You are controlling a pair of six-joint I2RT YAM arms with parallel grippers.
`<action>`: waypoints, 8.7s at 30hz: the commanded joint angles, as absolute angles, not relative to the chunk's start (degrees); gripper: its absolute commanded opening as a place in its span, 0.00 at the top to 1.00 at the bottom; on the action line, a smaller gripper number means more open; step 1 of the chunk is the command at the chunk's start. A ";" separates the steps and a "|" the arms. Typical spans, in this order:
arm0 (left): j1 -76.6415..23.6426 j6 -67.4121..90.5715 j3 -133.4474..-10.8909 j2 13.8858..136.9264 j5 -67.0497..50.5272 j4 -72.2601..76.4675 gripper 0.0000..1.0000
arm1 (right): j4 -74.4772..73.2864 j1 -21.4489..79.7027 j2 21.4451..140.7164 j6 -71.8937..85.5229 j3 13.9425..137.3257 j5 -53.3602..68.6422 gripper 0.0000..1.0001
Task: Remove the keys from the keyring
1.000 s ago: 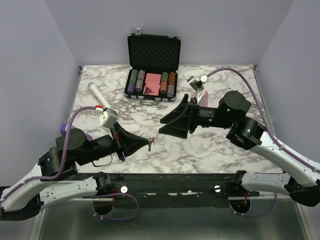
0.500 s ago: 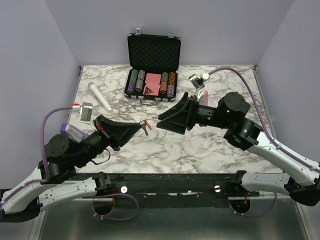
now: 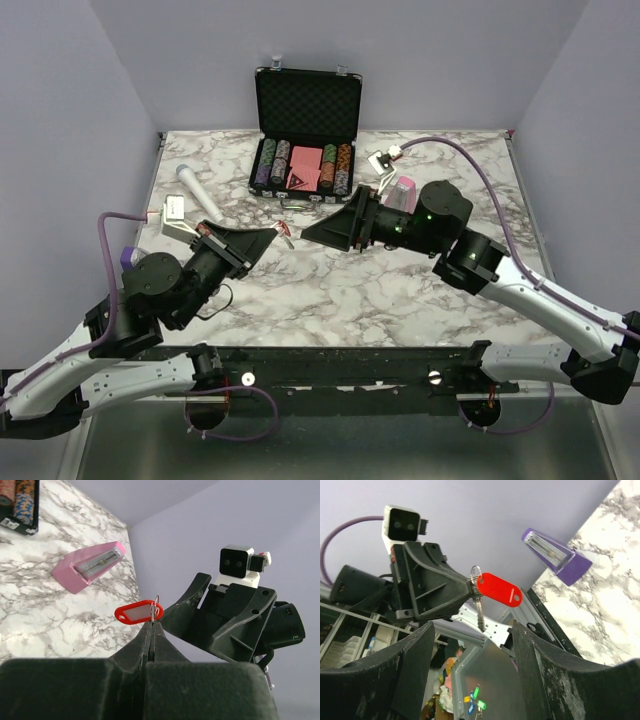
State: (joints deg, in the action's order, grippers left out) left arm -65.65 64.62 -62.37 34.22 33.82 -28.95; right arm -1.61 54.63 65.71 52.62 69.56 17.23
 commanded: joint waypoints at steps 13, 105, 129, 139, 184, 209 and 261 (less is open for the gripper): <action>-65.57 74.36 -59.94 32.43 40.78 -31.64 1.00 | -0.62 55.46 70.22 57.74 68.38 19.24 0.42; -65.30 30.06 -83.75 47.19 -5.27 -42.45 1.00 | -10.91 56.60 67.24 32.78 77.71 37.53 0.99; -65.30 28.65 -81.39 44.73 -8.96 -35.52 0.45 | 12.21 56.51 62.05 41.39 68.91 37.79 0.99; -65.30 28.39 -80.95 47.19 -10.11 -35.68 0.61 | 13.45 56.60 61.44 42.10 68.99 37.79 0.99; -73.38 -19.22 -67.25 47.64 24.86 -21.99 1.00 | -22.33 56.51 58.44 82.97 70.75 3.34 0.01; -79.28 -40.78 -60.29 48.61 37.19 -13.09 1.00 | -21.97 56.51 61.87 82.70 71.72 0.44 0.19; -79.45 33.93 -64.51 40.08 21.45 -2.20 1.00 | 25.84 56.51 61.87 39.55 67.85 25.13 0.42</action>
State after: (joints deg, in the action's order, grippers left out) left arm -79.26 32.62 -64.79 39.03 22.48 -5.13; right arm 22.83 56.29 61.32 39.00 65.65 22.72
